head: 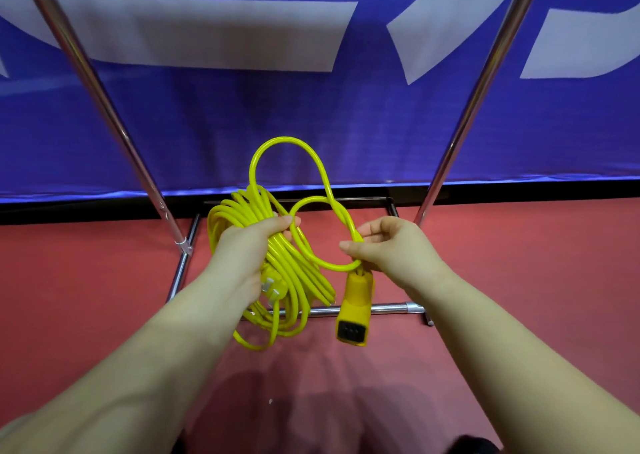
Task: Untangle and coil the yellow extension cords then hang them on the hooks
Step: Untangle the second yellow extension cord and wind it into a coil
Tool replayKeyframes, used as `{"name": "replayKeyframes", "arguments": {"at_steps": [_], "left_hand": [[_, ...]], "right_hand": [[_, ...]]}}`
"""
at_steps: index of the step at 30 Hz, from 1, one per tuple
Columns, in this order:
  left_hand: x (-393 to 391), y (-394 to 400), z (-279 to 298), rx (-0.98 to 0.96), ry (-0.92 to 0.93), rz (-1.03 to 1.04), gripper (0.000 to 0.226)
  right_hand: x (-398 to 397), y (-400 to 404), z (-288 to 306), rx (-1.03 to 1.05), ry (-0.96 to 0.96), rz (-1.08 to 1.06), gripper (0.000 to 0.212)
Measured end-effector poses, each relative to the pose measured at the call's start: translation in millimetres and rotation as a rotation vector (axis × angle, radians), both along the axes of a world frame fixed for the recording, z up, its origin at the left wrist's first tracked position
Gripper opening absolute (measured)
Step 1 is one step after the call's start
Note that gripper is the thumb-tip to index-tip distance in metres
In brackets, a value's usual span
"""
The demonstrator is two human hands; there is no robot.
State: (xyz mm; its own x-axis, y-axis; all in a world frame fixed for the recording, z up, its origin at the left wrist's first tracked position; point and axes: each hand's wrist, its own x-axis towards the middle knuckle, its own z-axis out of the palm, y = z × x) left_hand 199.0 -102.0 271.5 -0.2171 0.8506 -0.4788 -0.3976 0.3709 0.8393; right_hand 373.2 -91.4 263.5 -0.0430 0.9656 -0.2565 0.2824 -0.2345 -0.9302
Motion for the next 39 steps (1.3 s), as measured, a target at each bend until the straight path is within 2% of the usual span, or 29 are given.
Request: {"name": "replayKeyframes", "arguments": {"at_steps": [2, 5, 9, 17, 20, 25, 39], "left_hand": [[0.3, 0.0, -0.2, 0.023, 0.018, -0.008, 0.006], [2.4, -0.7, 1.0, 0.060, 0.052, -0.050, 0.006], [4.9, -2.2, 0.1, 0.083, 0.074, -0.088, 0.023], [10.0, -8.3, -4.6, 0.089, 0.144, -0.123, 0.014], [10.6, -7.8, -7.2, 0.084, 0.181, -0.122, 0.012], [11.6, -7.9, -12.3, 0.078, 0.231, -0.118, 0.010], [17.5, -8.1, -18.1, 0.064, 0.339, -0.158, 0.012]], "right_hand": [[-1.6, -1.0, -1.2, 0.038, -0.067, -0.012, 0.022], [-1.7, -1.6, -2.8, 0.243, -0.397, -0.027, 0.021], [-1.7, -3.3, -3.1, 0.365, -0.646, 0.000, 0.021], [2.3, -0.9, 4.1, 0.285, -0.719, 0.078, 0.023], [2.0, -1.6, 8.4, 0.294, -0.746, 0.035, 0.024], [3.8, -1.1, 6.8, 0.260, -0.595, -0.051, 0.024], [-4.4, -5.3, 18.1, -0.100, 0.380, -0.271, 0.017]]}}
